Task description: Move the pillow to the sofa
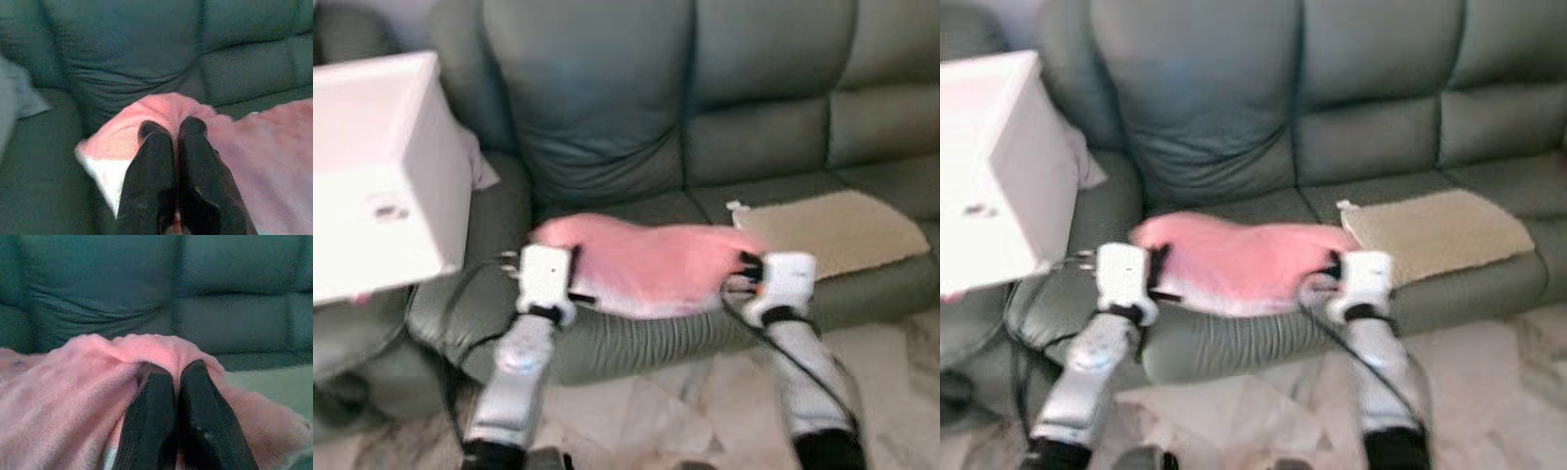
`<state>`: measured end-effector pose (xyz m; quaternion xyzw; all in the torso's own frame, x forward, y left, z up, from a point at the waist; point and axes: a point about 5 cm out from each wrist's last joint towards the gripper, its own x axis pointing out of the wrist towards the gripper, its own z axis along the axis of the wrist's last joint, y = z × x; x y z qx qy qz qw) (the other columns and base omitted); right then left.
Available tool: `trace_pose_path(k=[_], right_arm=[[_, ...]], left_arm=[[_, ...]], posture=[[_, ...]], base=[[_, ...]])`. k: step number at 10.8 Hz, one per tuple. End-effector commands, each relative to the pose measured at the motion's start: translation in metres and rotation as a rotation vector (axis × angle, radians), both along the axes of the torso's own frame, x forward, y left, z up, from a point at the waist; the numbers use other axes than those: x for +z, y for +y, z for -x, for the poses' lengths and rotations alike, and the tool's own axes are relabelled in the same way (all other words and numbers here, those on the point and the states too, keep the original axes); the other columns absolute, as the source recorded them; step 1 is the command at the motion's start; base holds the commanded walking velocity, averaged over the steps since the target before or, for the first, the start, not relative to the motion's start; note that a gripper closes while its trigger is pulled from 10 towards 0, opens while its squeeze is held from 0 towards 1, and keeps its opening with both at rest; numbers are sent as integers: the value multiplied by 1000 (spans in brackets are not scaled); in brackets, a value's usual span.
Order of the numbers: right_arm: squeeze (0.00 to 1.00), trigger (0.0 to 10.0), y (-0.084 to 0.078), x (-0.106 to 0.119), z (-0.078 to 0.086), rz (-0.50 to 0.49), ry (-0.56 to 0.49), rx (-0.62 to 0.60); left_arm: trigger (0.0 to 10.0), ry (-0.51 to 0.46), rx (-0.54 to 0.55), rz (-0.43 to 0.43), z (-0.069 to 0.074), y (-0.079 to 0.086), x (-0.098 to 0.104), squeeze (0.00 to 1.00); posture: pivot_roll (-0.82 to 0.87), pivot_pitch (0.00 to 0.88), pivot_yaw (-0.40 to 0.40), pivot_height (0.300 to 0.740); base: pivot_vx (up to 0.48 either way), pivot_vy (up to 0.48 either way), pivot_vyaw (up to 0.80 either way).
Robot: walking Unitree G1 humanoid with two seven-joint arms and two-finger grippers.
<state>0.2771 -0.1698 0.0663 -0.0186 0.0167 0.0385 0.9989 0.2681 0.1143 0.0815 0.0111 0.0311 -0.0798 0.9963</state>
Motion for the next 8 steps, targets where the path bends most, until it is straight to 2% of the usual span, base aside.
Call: trace_pose_path(k=[1,3,4,8], right_arm=[[0,10000,-2,10,-4,8,-44,2],[0,10000,-1,10,-5,8,-46,3],[0,10000,-1,10,-4,7,-46,5],[0,10000,0,10,-4,4,-46,4]], left_arm=[[10000,-8,10,-9,-2,0,2,0],[10000,0,12,-5,-4,-1,3,0],[10000,0,10,2,-3,-1,3,0],[10000,4,4,-1,-4,0,2,0]], posture=[[6,0,-21,740],[3,0,-21,740],[4,0,-21,740],[1,0,-14,740]], base=[[0,0,0],[0,0,0],[0,-281,0],[0,-480,0]])
